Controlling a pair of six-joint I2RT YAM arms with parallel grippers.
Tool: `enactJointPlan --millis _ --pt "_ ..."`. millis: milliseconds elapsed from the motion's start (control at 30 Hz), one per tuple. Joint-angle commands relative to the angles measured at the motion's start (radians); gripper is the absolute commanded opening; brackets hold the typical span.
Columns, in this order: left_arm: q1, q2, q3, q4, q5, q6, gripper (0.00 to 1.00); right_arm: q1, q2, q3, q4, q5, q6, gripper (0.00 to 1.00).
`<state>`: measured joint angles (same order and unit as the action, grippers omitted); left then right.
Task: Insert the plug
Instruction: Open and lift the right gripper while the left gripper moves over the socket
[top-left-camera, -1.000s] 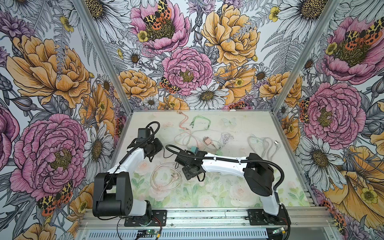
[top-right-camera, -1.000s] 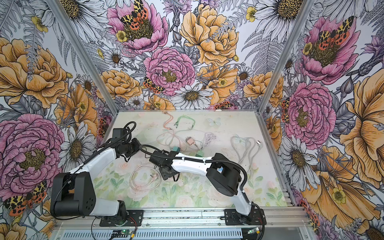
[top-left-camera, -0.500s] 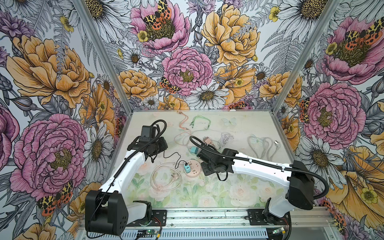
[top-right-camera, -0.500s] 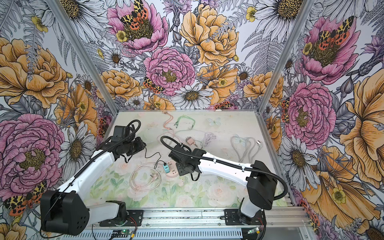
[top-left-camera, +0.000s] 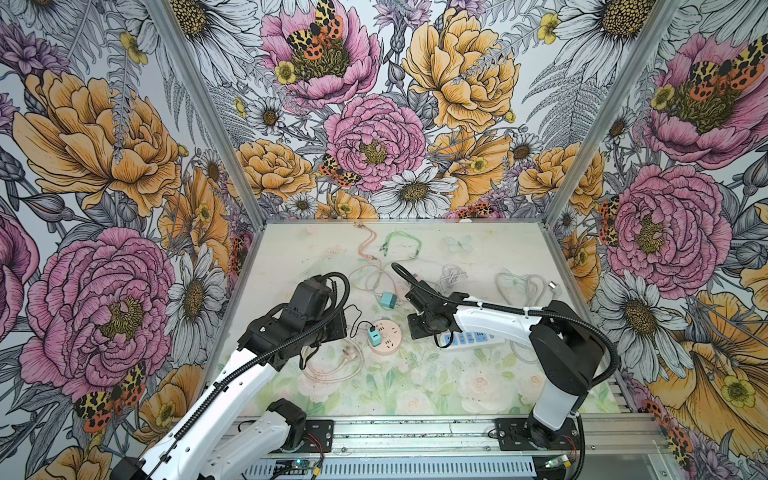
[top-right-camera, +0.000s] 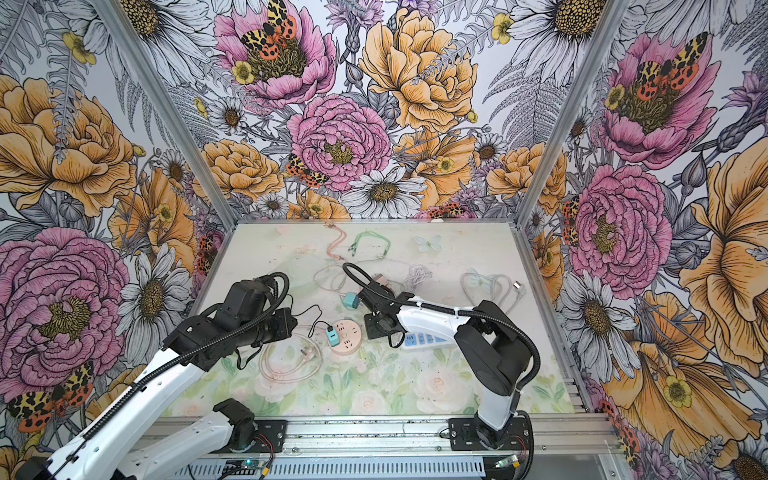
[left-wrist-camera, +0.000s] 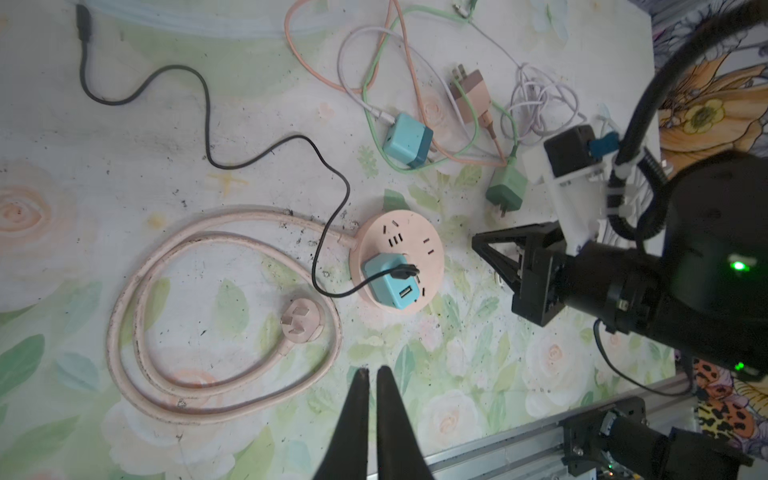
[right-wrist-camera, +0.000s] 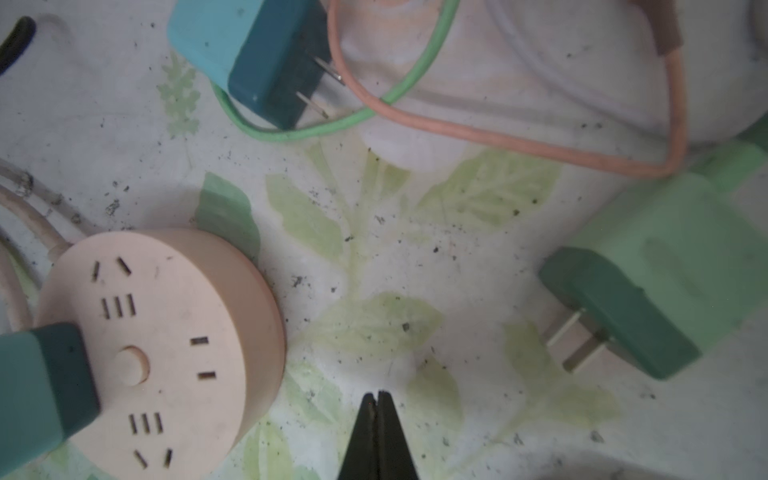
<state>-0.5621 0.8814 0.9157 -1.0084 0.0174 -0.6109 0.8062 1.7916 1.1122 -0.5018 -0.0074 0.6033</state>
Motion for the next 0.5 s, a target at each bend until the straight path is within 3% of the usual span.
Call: enactJointPlan --millis 0,233,467 --pt "-0.065 0.021 -0.057 -0.033 -0.016 -0.067 0.08 0.005 0.044 0.037 0.078 -0.051 -0.023 0.00" --pt "-0.112 0.050 -0.226 0.114 0.035 -0.143 0.07 0.028 0.073 0.013 0.126 -0.089 0.005 0.00" --pt "-0.101 0.094 -0.256 0.190 -0.007 -0.169 0.07 0.092 0.072 0.005 0.138 -0.108 0.045 0.00"
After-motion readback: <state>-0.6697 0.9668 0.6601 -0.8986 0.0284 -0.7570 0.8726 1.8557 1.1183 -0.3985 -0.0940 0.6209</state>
